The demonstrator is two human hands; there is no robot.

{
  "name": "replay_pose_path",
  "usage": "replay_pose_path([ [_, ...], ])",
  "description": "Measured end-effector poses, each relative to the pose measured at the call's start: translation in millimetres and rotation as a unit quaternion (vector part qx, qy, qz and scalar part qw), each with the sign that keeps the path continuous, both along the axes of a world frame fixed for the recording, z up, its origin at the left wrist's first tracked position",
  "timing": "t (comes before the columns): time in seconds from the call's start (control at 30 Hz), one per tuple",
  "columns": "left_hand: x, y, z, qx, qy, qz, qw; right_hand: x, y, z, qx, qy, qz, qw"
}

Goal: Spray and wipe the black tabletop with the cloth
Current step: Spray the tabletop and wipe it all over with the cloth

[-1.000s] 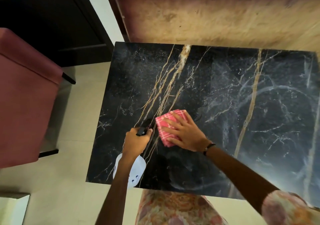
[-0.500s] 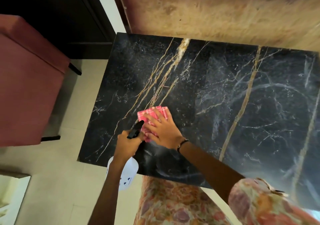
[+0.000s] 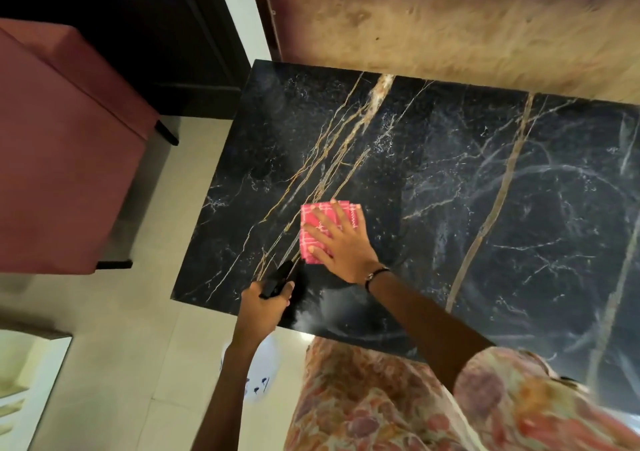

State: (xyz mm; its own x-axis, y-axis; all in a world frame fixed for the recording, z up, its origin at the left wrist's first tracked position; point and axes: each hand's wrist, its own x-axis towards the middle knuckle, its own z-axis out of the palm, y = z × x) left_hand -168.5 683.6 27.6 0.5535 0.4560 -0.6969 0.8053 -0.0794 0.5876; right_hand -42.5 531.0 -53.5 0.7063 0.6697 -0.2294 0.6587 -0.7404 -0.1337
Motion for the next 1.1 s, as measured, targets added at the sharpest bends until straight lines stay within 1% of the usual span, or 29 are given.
replay_pose_path([
  [0.07, -4.8, 5.5, 0.4, 0.001, -0.009, -0.019, 1.000, -27.3, 6.0, 1.0, 0.013, 0.017, 0.056, 0.998],
  [0.13, -9.1, 9.4, 2.4, -0.003, -0.018, -0.038, 0.999, -55.0, -7.3, 1.5, 0.035, 0.010, 0.100, 0.994],
  [0.23, -16.2, 15.4, 4.9, -0.011, -0.012, -0.044, 0.999, -74.7, -51.2, 1.9, 0.041, -0.009, 0.136, 0.990],
  [0.3, -21.4, 21.6, 6.2, -0.020, -0.010, -0.046, 0.999, -68.5, -72.3, 3.5, 0.020, -0.027, 0.140, 0.990],
  [0.37, -26.0, 26.9, 7.2, -0.020, -0.011, -0.046, 0.999, -56.9, -73.4, 4.0, -0.003, -0.024, 0.104, 0.994],
  [0.4, -28.9, 29.3, 8.5, -0.019, -0.012, -0.048, 0.999, -53.5, -64.5, 3.4, -0.010, -0.018, 0.069, 0.997],
  [0.5, -38.5, 35.0, 10.4, -0.010, -0.016, -0.059, 0.998, -60.3, -13.1, 6.4, -0.002, -0.006, -0.046, 0.999],
  [0.57, -44.1, 38.1, 8.2, -0.003, -0.019, -0.064, 0.998, -74.2, 23.4, 6.6, 0.013, -0.001, -0.060, 0.998],
  [0.63, -49.7, 41.4, 8.0, -0.001, -0.024, -0.067, 0.997, -93.8, 49.8, 5.8, 0.024, 0.003, -0.014, 1.000],
  [0.7, -54.6, 45.0, 7.6, -0.002, -0.024, -0.069, 0.997, -112.5, 55.1, 3.0, 0.042, 0.013, 0.045, 0.998],
  [0.8, -61.1, 49.8, 5.6, -0.002, -0.024, -0.066, 0.997, -131.4, 24.0, 0.8, 0.047, 0.004, 0.105, 0.993],
  [0.87, -64.9, 50.5, 7.5, -0.010, -0.026, -0.060, 0.998, -128.7, -10.6, -1.0, 0.044, -0.010, 0.118, 0.992],
  [0.97, -70.4, 53.0, 7.7, -0.018, -0.024, -0.052, 0.998, -106.0, -43.6, 1.4, 0.010, -0.027, 0.073, 0.997],
  [1.03, -73.9, 54.8, 8.7, -0.015, -0.018, -0.053, 0.998, -91.1, -34.8, 2.8, -0.004, -0.013, 0.010, 1.000],
  [1.1, -77.1, 56.9, 6.7, -0.010, -0.017, -0.051, 0.999, -88.1, -6.2, 5.5, -0.004, 0.002, -0.053, 0.999],
])
